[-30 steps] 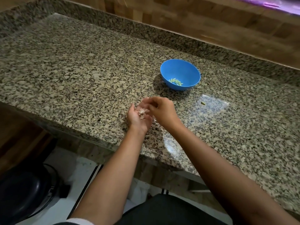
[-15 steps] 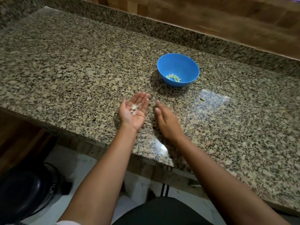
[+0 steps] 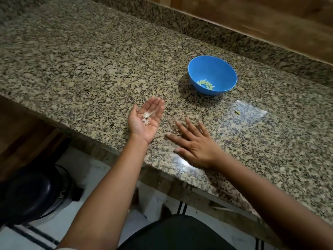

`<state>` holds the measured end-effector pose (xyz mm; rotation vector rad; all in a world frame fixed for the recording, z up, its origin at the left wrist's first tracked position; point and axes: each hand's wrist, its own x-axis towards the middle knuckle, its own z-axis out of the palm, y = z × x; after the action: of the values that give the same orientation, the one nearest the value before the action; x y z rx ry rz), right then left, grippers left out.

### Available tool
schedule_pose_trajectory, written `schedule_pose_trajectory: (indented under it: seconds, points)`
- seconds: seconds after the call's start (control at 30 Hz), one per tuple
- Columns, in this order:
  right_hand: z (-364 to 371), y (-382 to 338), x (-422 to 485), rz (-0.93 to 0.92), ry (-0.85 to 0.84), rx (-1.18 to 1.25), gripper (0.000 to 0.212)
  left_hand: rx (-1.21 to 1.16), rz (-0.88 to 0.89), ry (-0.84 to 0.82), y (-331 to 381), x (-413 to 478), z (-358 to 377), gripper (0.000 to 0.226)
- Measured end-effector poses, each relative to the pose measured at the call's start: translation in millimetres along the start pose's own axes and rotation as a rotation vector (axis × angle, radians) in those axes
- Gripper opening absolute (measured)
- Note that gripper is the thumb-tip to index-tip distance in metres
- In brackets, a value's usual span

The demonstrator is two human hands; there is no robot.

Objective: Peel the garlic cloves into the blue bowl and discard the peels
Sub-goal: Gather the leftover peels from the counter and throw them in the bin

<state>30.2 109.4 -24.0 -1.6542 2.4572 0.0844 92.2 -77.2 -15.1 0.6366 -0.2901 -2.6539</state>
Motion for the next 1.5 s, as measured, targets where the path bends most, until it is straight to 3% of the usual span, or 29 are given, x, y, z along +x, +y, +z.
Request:
schedule_pose_trajectory:
  seconds: [0.2,0.4,0.67,0.87,1.13,1.3,1.5]
  points:
    - [-3.3,18.5,25.8,0.118,0.021,-0.042,0.054,0.005,0.016,0.024,-3.0,1.3,2.2,0.061]
    - [-2.0,-11.1,8.0,-0.060,0.004,-0.013,0.048,-0.009,0.029,0.031,-5.6,1.4,4.9,0.062]
    - [-4.0,-11.5,27.8,0.210,0.054,0.065,0.058,-0.036,0.146,0.093,10.5,-4.9,0.1,0.059]
    - [-3.7,-62.2,62.4,0.119,0.053,0.079,0.059,-0.036,0.198,0.121,29.7,-6.2,-4.0,0.061]
    - [-1.4,-53.0,70.0,0.466,0.069,0.180,0.076,0.016,0.130,0.098,28.3,-3.6,-7.3,0.062]
    - [-2.1,-43.7,41.5,0.625,0.099,0.208,0.088,0.056,0.045,0.068,14.5,2.5,-2.1,0.063]
    - [1.5,-46.4,28.5,0.761,0.021,0.277,0.101,0.084,-0.029,0.031,5.6,11.8,3.8,0.063]
